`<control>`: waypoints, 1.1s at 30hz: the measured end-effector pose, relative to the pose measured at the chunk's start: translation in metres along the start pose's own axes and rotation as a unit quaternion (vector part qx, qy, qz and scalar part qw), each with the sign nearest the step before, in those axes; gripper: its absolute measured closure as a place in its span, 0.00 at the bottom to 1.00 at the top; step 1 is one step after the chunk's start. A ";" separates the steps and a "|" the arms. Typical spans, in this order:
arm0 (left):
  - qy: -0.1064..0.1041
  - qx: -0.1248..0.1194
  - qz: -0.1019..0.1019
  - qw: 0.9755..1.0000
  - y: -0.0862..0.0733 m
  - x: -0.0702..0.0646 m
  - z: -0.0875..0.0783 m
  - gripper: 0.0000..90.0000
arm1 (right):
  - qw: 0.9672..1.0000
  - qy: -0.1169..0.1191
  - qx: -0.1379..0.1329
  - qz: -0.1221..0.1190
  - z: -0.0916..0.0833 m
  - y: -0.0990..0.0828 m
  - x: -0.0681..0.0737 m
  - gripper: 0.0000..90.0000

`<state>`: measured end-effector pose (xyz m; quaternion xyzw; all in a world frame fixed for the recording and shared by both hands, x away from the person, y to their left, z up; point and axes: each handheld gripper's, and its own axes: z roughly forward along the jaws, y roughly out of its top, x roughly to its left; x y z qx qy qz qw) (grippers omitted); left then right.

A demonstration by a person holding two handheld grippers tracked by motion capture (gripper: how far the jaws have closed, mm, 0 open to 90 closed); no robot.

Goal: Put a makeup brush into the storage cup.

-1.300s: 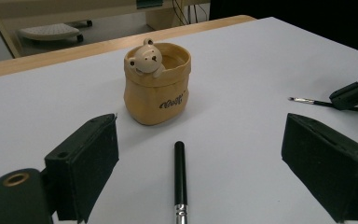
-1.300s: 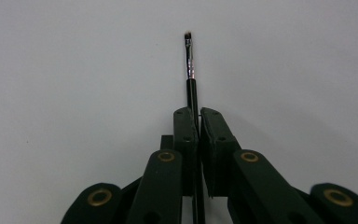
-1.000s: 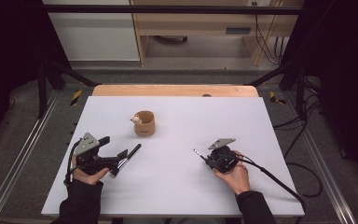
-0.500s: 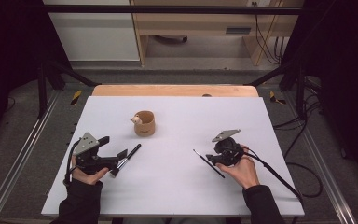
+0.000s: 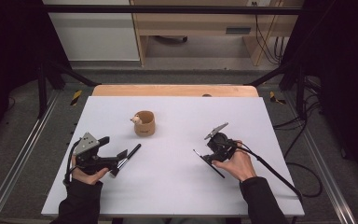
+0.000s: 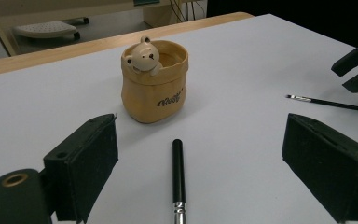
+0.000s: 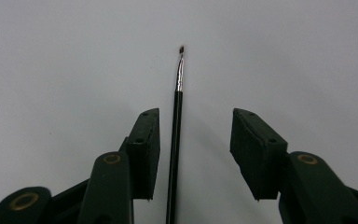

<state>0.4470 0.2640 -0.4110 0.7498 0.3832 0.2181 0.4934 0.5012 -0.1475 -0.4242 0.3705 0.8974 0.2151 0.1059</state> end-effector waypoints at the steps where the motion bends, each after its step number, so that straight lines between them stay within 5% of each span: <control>1: 0.000 0.000 0.000 1.000 0.000 0.000 0.000 0.11 | 1.000 0.000 0.004 -0.001 0.001 0.000 0.000 0.60; 24: 0.000 0.001 -0.001 1.000 -0.001 0.000 0.001 0.11 | 0.997 0.016 0.075 -0.023 0.025 0.000 0.005 0.82; 25: 0.000 0.001 -0.001 1.000 -0.001 0.000 0.001 0.11 | 0.997 0.016 0.081 -0.010 0.025 0.000 0.006 0.83; 33: 0.001 0.001 -0.001 1.000 -0.001 0.000 0.001 0.11 | 0.996 0.015 0.084 -0.021 0.027 -0.002 0.007 0.89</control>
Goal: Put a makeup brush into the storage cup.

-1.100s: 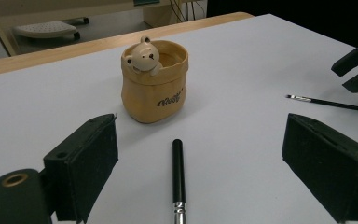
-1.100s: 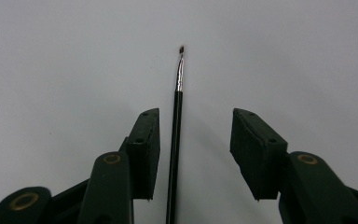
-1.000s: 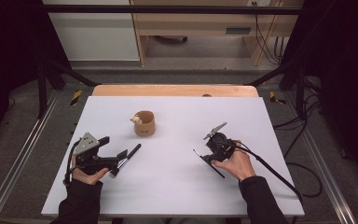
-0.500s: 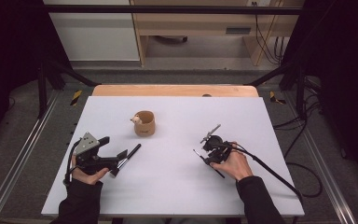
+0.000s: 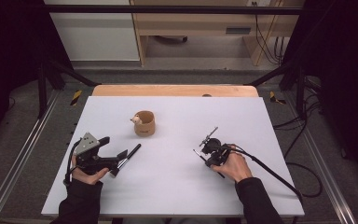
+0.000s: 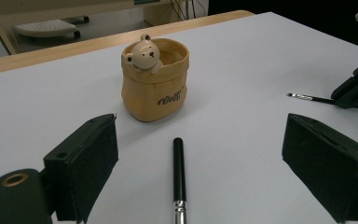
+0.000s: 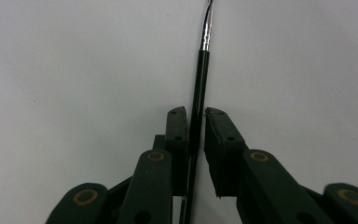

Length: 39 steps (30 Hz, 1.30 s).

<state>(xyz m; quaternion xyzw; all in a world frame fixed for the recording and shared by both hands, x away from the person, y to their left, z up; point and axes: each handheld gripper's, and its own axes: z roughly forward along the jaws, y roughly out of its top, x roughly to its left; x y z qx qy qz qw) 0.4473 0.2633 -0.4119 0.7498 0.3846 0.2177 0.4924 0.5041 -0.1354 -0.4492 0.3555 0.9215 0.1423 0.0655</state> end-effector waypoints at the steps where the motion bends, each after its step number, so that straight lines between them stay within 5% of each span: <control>1: 0.000 0.000 0.000 1.000 0.000 0.000 0.000 0.11 | 1.000 0.000 0.001 0.006 0.000 0.000 0.001 0.90; 21: 0.000 0.000 0.003 1.000 0.000 -0.001 0.000 0.11 | 1.000 -0.007 -0.011 0.011 -0.003 0.000 0.003 0.96; 39: -0.003 -0.001 -0.001 1.000 0.001 -0.003 0.000 0.11 | 0.993 0.020 -0.112 0.027 -0.042 -0.007 -0.001 0.96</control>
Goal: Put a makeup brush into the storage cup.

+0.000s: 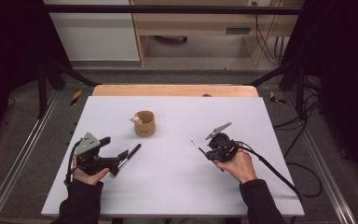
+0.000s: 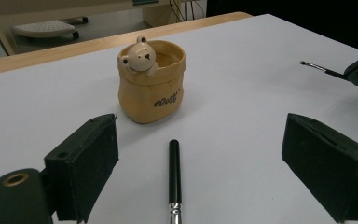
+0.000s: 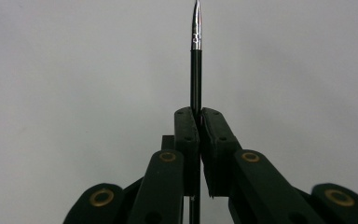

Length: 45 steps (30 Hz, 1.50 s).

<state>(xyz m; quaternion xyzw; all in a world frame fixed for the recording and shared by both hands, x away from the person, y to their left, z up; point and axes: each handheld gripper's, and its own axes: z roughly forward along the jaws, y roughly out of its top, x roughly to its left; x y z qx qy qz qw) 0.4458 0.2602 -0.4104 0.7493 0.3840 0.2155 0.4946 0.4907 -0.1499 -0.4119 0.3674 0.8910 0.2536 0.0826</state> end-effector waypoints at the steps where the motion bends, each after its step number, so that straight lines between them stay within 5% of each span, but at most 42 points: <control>1: 0.000 0.000 0.000 1.000 0.000 -0.001 0.000 0.11 | 1.000 0.000 -0.008 -0.003 -0.001 0.000 0.000 0.95; 11: -0.005 -0.005 0.001 1.000 0.003 -0.006 -0.001 0.11 | 0.998 0.012 -0.067 0.008 -0.012 -0.004 0.007 0.96; 26: -0.011 -0.011 -0.002 1.000 0.007 -0.017 0.002 0.11 | 0.988 0.033 -0.151 0.008 -0.013 -0.016 0.009 0.96; 45: -0.025 -0.020 -0.002 0.999 0.013 -0.037 0.008 0.11 | 0.977 0.057 -0.206 0.002 -0.015 -0.021 0.015 0.96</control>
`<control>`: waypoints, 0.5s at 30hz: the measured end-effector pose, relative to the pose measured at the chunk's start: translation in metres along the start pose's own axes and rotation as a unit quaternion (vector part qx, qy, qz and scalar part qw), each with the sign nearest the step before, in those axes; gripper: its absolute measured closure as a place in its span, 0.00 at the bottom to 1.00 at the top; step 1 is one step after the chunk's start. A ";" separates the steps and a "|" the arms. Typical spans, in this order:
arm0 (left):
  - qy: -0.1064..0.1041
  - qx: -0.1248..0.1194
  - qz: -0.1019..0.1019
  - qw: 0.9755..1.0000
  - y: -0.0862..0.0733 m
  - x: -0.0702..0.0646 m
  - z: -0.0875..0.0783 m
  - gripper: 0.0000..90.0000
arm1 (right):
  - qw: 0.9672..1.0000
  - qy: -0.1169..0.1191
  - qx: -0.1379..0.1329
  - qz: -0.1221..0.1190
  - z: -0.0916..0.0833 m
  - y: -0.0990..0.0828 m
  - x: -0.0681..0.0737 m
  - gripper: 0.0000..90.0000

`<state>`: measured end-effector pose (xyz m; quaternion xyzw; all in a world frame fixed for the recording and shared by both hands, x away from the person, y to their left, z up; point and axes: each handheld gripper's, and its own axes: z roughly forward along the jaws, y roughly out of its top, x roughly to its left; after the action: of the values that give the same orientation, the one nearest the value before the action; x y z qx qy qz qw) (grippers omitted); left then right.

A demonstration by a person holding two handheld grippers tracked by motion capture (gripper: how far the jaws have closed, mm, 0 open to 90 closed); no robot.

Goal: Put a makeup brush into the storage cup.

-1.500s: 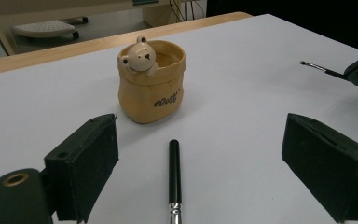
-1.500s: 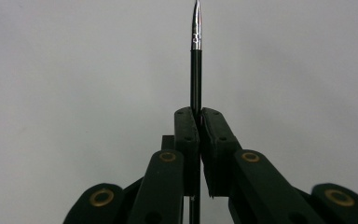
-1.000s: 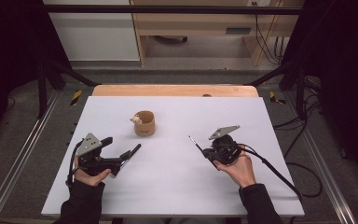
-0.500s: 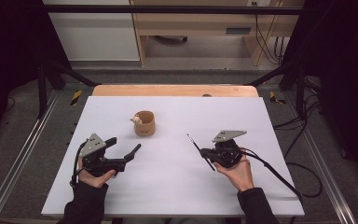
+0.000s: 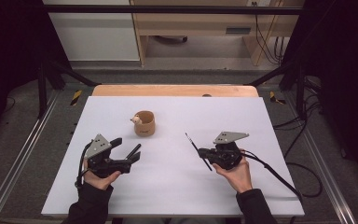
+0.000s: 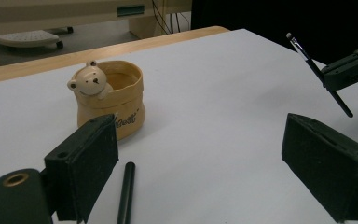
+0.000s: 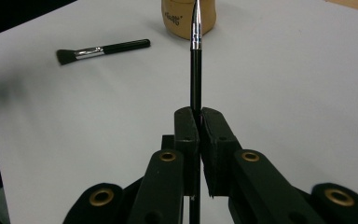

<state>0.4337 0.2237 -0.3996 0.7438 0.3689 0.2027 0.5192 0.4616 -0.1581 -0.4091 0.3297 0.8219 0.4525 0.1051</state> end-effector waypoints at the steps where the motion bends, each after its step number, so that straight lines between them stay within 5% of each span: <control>1: -0.003 0.001 0.000 1.000 0.001 -0.001 0.001 0.11 | 1.000 0.001 -0.001 0.001 0.000 0.000 0.000 0.95; 15: -0.015 -0.009 0.012 1.000 0.016 -0.012 0.011 0.11 | 0.999 0.005 -0.036 0.001 0.003 0.000 0.002 0.96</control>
<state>0.4392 0.2044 -0.3882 0.7462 0.3507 0.2012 0.5288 0.4612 -0.1546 -0.4103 0.3241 0.8055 0.4832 0.1126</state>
